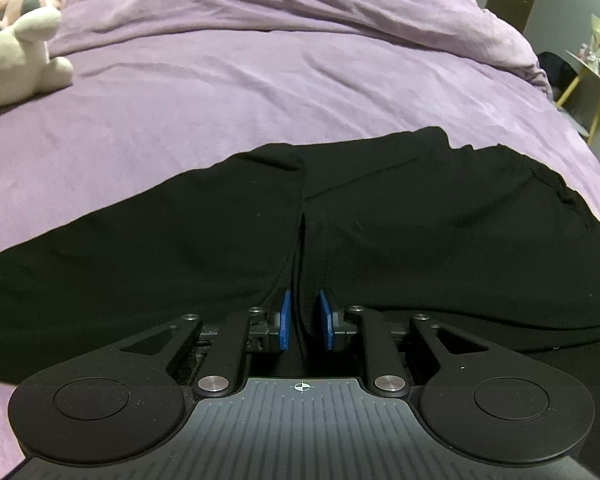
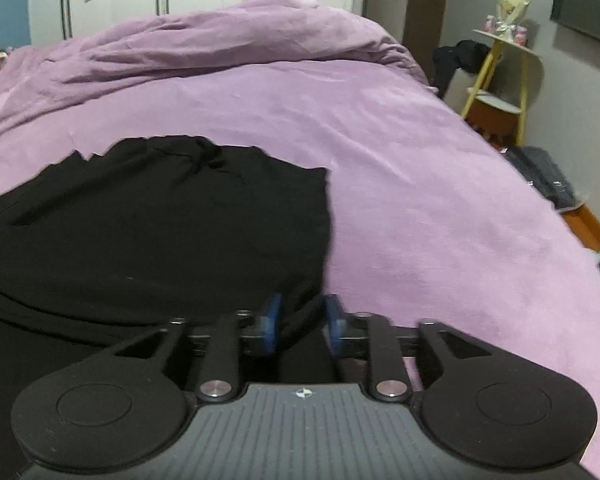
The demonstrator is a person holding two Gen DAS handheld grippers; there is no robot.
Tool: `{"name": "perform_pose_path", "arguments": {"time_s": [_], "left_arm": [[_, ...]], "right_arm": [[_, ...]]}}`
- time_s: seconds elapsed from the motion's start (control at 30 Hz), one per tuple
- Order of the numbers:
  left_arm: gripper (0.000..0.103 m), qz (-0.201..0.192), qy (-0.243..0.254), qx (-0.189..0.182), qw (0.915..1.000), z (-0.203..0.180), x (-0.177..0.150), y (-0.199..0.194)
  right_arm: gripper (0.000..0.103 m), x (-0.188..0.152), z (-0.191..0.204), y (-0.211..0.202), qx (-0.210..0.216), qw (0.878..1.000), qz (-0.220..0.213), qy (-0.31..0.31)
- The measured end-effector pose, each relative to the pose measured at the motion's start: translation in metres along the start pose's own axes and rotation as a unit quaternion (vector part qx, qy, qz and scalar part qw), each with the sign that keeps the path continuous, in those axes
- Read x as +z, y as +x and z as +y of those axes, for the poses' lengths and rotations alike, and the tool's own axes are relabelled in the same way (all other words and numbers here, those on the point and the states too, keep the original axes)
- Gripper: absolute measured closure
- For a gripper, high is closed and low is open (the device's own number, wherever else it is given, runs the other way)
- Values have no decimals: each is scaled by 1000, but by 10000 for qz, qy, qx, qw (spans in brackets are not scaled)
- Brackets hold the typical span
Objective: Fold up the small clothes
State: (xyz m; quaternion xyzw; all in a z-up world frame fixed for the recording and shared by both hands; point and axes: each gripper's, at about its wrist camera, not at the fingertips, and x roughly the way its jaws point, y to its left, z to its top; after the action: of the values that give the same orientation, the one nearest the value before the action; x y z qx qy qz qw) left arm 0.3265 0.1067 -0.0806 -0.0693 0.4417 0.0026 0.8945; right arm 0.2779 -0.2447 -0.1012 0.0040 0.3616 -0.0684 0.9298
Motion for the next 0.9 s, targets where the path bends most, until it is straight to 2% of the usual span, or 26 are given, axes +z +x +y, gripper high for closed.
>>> {"name": "perform_pose_path", "arguments": {"time_s": [0.2, 0.3, 0.4, 0.5, 0.53, 0.57, 0.63, 0.7, 0.73, 0.77, 0.83, 0.9], "left_arm": [[79, 14, -154, -53, 9999, 5, -2, 1], [78, 12, -138, -40, 9999, 4, -2, 0], [77, 8, -142, -18, 9999, 2, -3, 0], [74, -2, -157, -15, 9999, 2, -4, -1], [73, -15, -169, -30, 9999, 2, -5, -2], [72, -30, -192, -56, 9998, 4, -6, -3], [67, -57, -314, -126, 9994, 10, -7, -5], [63, -114, -582, -219, 9980, 22, -9, -12], [62, -149, -774, -302, 9964, 31, -11, -16], [56, -181, -961, -295, 9948, 42, -13, -22], [55, -347, -1255, -295, 9911, 68, -19, -38], [39, -493, -1579, -98, 9862, 98, -26, -57]], "right_arm": [[70, 5, -4, -16, -211, 9996, 58, 185], [70, 11, -3, -39, -112, 9990, -266, 349], [70, 20, 10, -42, 116, 9985, -500, 187], [70, 17, 28, -22, 259, 9990, -296, -197], [70, 14, 31, -13, 276, 9991, -121, -292], [70, 8, 33, 2, 275, 9985, 249, -400], [70, -4, 35, 5, 266, 9974, 63, -669], [70, -5, 37, -2, 192, 9968, 56, -777], [70, -4, 36, -8, 210, 9974, 91, -686], [71, -2, 33, -14, 298, 9979, 99, -569], [70, -3, 24, -27, 570, 9981, 111, -203], [70, -11, 17, -41, 873, 9957, 237, 215]]}}
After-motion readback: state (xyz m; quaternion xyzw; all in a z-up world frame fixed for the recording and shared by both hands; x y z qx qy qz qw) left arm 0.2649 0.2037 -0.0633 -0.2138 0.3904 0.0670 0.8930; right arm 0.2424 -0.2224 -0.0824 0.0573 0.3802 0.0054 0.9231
